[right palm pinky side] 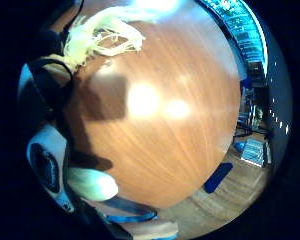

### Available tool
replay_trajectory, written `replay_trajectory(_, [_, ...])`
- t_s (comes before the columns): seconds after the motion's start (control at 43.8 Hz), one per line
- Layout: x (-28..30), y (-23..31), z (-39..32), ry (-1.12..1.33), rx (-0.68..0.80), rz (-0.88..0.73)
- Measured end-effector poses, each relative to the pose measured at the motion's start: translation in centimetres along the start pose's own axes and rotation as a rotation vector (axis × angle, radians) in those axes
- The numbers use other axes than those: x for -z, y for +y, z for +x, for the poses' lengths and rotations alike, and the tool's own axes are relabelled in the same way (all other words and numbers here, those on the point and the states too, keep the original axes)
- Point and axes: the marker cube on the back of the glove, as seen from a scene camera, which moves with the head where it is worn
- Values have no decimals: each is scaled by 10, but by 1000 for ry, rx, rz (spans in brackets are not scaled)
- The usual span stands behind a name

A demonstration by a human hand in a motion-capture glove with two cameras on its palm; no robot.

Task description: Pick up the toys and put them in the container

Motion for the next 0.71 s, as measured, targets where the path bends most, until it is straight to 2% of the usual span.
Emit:
replay_trajectory(0.16, [59, -5, 17, 109, -114, 55])
replay_trajectory(0.32, [142, -4, -9, 102, -3, 151])
replay_trajectory(0.525, [235, -11, -65, 116, -112, 263])
replay_trajectory(0.639, [266, -10, -99, 103, 38, 298])
replay_trajectory(0.708, [284, -15, -128, 70, 50, 321])
